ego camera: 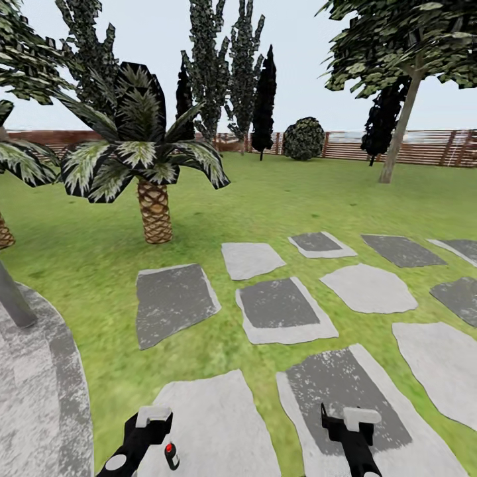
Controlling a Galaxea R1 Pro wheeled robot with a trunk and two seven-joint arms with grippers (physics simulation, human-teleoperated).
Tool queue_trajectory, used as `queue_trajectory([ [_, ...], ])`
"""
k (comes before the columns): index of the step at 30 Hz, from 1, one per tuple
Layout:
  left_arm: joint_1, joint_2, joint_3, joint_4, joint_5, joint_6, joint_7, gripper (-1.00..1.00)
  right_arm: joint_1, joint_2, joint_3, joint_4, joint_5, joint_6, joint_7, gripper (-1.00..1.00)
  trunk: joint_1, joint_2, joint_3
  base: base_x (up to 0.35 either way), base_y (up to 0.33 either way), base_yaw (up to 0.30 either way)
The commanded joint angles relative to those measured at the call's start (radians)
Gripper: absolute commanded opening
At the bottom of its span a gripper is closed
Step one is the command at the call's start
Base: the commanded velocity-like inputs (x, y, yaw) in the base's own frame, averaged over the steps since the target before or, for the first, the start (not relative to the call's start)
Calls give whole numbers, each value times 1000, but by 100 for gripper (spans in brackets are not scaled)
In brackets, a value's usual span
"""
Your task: In the garden, pick up the pesticide atomizer on the floor and spray pesticide onto both trees until each tree trunk is fully covered.
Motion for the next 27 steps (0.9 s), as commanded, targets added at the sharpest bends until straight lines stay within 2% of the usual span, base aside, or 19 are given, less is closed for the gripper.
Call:
queue_trajectory([
  [1, 0, 0, 0, 0, 0, 0, 0, 100, 0, 0, 0, 0, 0, 0, 0, 100, 0, 0, 0, 0, 0, -282],
  [4, 0, 2, 1, 0, 0, 2, 0, 100, 0, 0, 0, -1, 0, 0, 0, 100, 0, 0, 0, 0, 0, -169],
  [9, 0, 8, 4, 1, 0, 7, 1, 100, 0, 1, 2, -1, -1, 2, 2, 100, 19, -35, -16, 0, 0, -28],
  [18, 0, 15, 4, 4, -3, 5, -6, 100, 0, -3, -7, -6, -2, 2, 196, 100, 54, -98, -46, 0, 0, -1],
  [27, 0, 35, 5, 4, 1, 2, -11, 100, 0, -3, -9, -6, -2, 1, 201, 100, 88, -161, -83, 0, 0, 0],
])
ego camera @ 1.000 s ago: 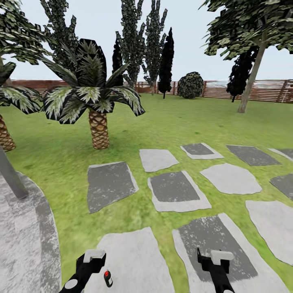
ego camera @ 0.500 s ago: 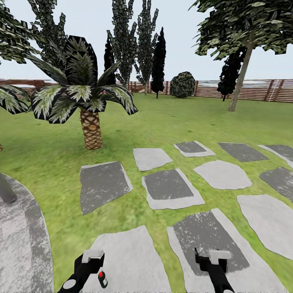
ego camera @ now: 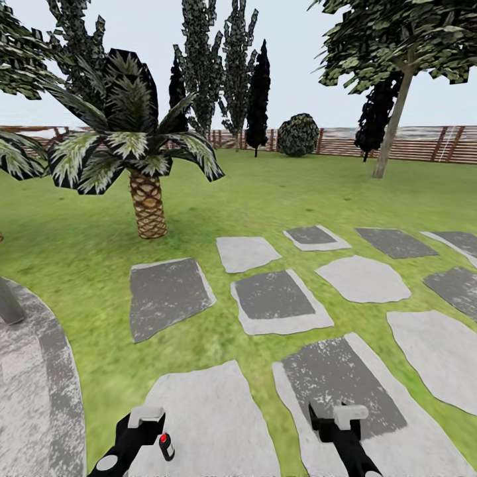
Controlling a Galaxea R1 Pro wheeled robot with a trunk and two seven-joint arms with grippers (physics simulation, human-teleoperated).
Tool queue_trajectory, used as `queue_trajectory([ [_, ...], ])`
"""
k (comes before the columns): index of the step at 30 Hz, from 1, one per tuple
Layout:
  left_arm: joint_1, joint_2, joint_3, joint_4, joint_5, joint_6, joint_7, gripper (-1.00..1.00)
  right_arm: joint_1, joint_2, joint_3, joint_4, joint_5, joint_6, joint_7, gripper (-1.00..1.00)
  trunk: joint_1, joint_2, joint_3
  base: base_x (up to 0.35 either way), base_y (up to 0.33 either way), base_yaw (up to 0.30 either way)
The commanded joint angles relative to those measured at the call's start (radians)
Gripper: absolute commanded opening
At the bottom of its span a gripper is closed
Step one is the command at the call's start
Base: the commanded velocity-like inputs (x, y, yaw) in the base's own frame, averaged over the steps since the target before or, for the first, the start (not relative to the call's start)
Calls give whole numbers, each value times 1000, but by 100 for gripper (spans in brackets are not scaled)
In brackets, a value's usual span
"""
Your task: In the garden, pick up the pesticide atomizer on the floor and spray pesticide onto both trees until each tree trunk is fully covered.
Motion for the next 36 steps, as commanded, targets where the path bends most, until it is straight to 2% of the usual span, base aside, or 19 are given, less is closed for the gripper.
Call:
queue_trajectory([
  [1, 0, 0, 0, 0, 0, 0, 0, 100, 0, 0, 0, 0, 0, 0, 0, 100, 4, -7, -5, 0, 0, 0],
  [22, 0, -1, 0, -1, 0, 0, 1, 100, 0, 0, -1, 0, -1, 0, -2, 100, 84, -154, -104, 0, 0, 0],
  [29, 0, 0, 0, -1, 0, 0, 1, 100, 0, 0, -1, 0, 0, -1, -3, 100, 111, -203, -129, 0, 0, 0],
  [36, 0, 1, 1, -1, 0, 0, 1, 100, 0, 1, -1, -1, 0, 0, -3, 100, 114, -205, -157, 0, 0, 0],
])
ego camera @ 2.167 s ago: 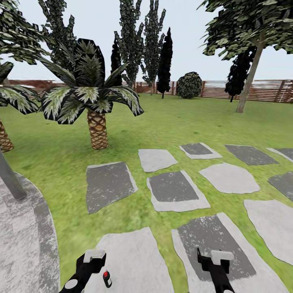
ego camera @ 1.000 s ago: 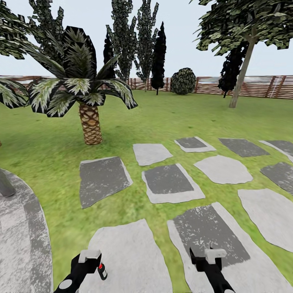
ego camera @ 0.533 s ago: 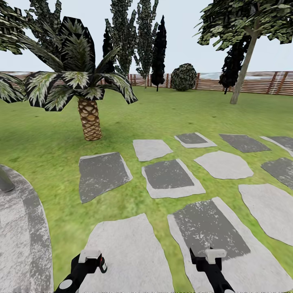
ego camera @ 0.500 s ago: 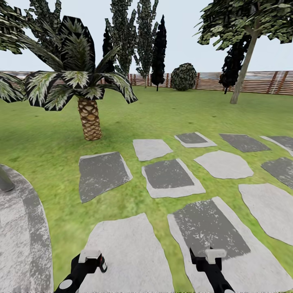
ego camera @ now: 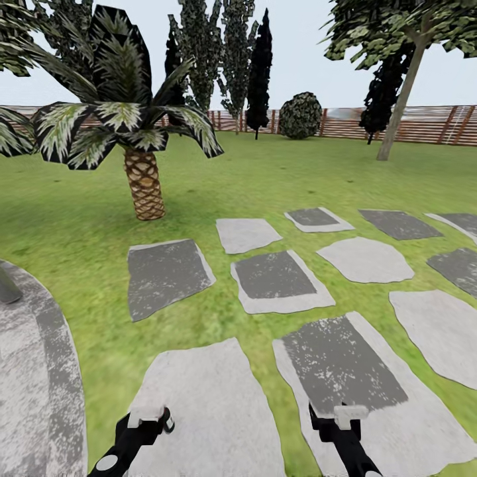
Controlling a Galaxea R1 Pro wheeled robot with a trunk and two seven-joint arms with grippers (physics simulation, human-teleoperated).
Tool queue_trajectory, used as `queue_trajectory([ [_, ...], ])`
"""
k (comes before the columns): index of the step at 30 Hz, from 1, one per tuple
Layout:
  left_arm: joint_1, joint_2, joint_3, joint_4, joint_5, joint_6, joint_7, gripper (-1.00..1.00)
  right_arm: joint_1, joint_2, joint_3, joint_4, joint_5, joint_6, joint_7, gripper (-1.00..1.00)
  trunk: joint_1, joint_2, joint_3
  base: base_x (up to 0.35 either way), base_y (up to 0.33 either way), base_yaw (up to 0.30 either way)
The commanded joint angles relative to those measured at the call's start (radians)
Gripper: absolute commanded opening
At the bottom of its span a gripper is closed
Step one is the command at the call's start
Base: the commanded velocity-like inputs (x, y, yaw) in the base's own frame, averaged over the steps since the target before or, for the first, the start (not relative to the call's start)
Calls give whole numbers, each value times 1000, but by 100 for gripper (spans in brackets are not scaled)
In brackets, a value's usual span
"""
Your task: In the garden, pick up the pesticide atomizer on the floor and spray pesticide onto both trees until each tree trunk is fully covered.
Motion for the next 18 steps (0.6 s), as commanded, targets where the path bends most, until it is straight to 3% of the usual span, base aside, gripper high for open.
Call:
queue_trajectory([
  [1, 0, 0, 0, 0, 0, 0, 0, 100, 0, 0, 0, 0, 0, 0, 0, 100, 0, 0, -4, 0, 0, 0],
  [18, 0, -1, 4, 1, 0, -5, 0, 100, 0, 0, -1, 0, -1, 0, 0, 100, 8, -4, -79, 0, 0, 0],
])
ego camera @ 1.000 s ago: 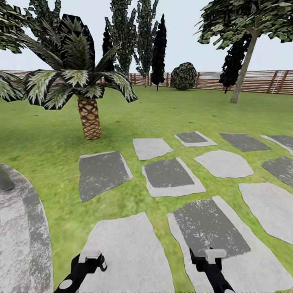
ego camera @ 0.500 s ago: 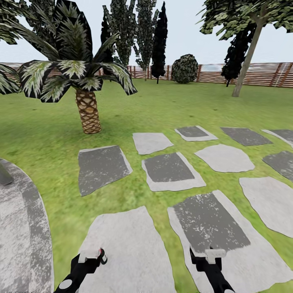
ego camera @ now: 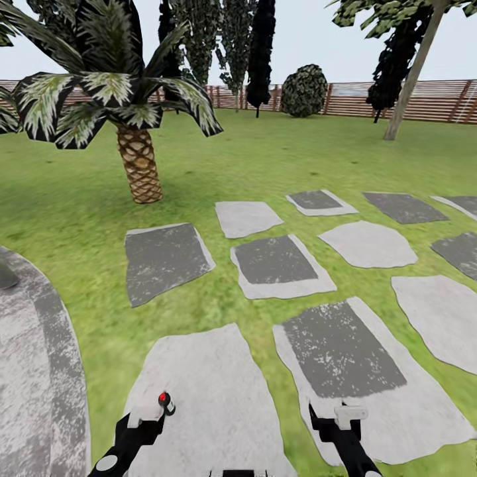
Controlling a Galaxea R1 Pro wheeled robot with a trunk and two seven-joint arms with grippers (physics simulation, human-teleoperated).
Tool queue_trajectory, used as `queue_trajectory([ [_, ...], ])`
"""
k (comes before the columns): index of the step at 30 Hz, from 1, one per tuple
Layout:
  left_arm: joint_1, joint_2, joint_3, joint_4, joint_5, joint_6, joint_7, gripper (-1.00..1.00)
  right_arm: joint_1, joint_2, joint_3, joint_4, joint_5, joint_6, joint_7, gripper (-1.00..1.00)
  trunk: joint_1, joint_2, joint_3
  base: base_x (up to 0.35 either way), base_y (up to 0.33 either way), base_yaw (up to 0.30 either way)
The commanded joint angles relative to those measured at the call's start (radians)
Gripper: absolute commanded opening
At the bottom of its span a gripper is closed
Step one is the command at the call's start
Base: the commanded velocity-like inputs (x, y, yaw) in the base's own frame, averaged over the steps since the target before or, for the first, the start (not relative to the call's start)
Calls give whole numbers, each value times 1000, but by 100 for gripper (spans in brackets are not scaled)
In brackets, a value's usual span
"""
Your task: In the garden, pick up the pesticide atomizer on the floor and spray pesticide onto both trees until each tree trunk is fully covered.
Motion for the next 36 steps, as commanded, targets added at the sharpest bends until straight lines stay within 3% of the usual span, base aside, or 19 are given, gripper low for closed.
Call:
queue_trajectory([
  [1, 0, 0, 1, 0, 0, -1, 0, 100, 0, 0, 0, 0, 0, 0, 0, 100, 0, 0, -6, 0, 0, 0],
  [4, 0, 0, -2, 6, -2, -68, 0, 100, 0, 0, 0, 0, 0, 0, 0, 100, 2, -1, -22, 0, 0, 0],
  [9, 0, 0, -3, 11, -3, -114, 1, 100, 0, 0, 1, 0, 0, 0, 0, 100, 4, -2, -49, 0, 0, 0],
  [36, 0, 0, -2, 12, -2, -121, 1, 100, 0, 0, 1, 0, 1, 0, 0, 100, 16, -8, -197, 0, 0, 0],
])
